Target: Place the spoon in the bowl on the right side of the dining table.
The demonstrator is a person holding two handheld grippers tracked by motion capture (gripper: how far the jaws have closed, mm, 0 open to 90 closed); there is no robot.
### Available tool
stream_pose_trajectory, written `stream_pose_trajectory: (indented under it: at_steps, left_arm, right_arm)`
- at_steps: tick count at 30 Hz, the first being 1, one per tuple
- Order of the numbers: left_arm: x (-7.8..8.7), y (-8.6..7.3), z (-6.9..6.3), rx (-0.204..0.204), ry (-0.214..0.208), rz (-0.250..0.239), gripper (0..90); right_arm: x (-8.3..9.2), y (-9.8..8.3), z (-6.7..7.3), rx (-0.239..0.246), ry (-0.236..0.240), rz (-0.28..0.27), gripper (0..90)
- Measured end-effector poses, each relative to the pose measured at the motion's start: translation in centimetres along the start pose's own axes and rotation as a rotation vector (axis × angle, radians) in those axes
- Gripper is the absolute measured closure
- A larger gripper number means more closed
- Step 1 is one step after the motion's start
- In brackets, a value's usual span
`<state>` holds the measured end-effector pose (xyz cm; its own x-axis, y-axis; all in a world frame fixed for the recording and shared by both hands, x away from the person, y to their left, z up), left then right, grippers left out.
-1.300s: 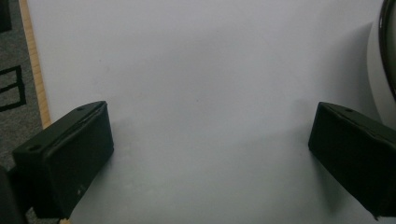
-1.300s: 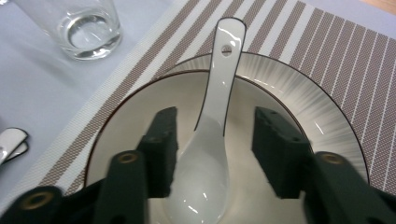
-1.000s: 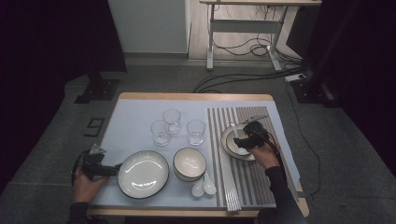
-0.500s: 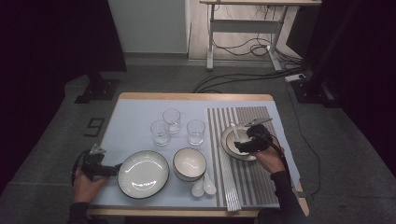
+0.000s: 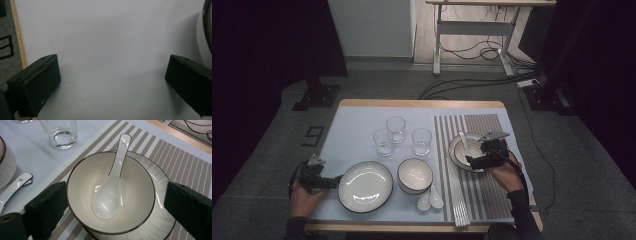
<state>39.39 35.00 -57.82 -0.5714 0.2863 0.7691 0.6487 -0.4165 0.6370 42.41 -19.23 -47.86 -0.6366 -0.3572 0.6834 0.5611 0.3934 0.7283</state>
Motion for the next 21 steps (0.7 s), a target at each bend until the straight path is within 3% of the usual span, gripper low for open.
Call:
stream_pose_trajectory:
  at_steps: [3,21]
  left_arm:
    - [0.0,0.0,0.0,0.0,0.0,0.0,0.0]
    - [0.0,0.0,0.0,0.002,0.001,-0.002,0.0]
  right_arm:
    - [0.2,-0.3,0.1,-0.002,-0.007,0.003,0.0]
    - [1.1,-3.7,-0.4,-0.049,-0.022,0.022,0.0]
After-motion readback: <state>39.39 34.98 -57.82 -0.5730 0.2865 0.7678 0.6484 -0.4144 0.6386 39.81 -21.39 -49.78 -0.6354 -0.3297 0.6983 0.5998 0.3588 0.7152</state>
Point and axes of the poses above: each handheld gripper's, and its own axes: x roughly backward along the jaws, y roughly out of its top, z roughly to its left, the point moved 7 cm from there along -x, roughly forward along the jaws, and after that the axes turned 5 degrees about -x, right-handed, at the moved point
